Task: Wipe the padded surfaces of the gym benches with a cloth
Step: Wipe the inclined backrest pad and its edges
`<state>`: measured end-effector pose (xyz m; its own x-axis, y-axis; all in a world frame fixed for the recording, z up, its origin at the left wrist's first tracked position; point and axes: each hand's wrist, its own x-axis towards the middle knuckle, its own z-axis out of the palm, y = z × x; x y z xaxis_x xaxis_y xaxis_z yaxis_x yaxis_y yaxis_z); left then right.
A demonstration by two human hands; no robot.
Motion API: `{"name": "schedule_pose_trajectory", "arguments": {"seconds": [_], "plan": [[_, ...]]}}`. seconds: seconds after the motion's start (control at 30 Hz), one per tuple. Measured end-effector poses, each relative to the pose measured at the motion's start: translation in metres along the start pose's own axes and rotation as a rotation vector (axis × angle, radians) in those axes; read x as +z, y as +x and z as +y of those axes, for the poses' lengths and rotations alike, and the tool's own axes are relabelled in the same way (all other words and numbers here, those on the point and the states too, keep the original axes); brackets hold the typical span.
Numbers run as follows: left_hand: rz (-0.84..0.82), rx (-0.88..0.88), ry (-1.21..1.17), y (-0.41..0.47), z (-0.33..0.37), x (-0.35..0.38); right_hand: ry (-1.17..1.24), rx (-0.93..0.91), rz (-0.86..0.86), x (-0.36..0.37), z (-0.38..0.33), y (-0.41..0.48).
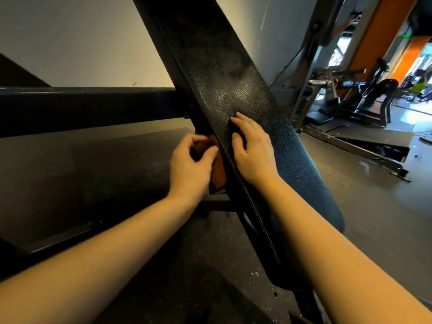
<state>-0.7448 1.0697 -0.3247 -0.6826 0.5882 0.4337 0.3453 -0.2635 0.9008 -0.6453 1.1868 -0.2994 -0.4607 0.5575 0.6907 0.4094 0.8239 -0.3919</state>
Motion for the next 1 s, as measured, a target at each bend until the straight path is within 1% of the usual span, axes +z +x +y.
{"name": "schedule_pose_trajectory", "arguments": {"seconds": [0.13, 0.23, 0.33, 0.4, 0.53, 0.63, 0.7, 0.73, 0.8, 0.83, 0.87, 0.9, 1.0], "plan": [[-0.124, -0.108, -0.084, -0.080, -0.021, 0.021, -0.025, -0.012, -0.082, -0.011, -0.002, -0.002], [-0.126, -0.204, -0.081, -0.125, -0.030, 0.036, -0.046, 0.007, -0.161, -0.027, 0.001, -0.017], [-0.163, -0.290, -0.054, -0.140, -0.033, 0.041, -0.051, 0.042, -0.181, -0.038, 0.012, -0.041], [-0.134, -0.291, -0.021, -0.135, -0.028, 0.044, -0.037, 0.049, -0.159, -0.039, 0.017, -0.053], [0.064, -0.227, 0.025, -0.080, -0.013, 0.040, 0.000, 0.062, -0.141, -0.035, 0.017, -0.061], [0.094, -0.180, 0.034, -0.057, -0.008, 0.029, 0.004, 0.049, -0.145, -0.033, 0.019, -0.066], [0.059, -0.173, 0.016, -0.076, -0.007, 0.030, -0.007, 0.029, -0.153, -0.032, 0.022, -0.070], [0.007, -0.185, 0.003, -0.095, -0.010, 0.032, -0.008, 0.025, -0.153, -0.033, 0.023, -0.071], [-0.156, -0.245, -0.002, -0.134, -0.013, 0.034, -0.002, 0.030, -0.148, -0.034, 0.023, -0.071], [-0.216, -0.249, 0.012, -0.143, -0.015, 0.033, 0.001, 0.031, -0.143, -0.033, 0.023, -0.071], [-0.231, -0.234, 0.026, -0.138, -0.018, 0.032, 0.002, 0.024, -0.135, -0.033, 0.023, -0.071], [-0.198, -0.207, 0.040, -0.123, -0.021, 0.031, 0.003, 0.013, -0.128, -0.032, 0.024, -0.071], [0.030, -0.149, 0.040, -0.060, -0.015, 0.025, 0.001, 0.003, -0.107, -0.028, 0.026, -0.072]]}}
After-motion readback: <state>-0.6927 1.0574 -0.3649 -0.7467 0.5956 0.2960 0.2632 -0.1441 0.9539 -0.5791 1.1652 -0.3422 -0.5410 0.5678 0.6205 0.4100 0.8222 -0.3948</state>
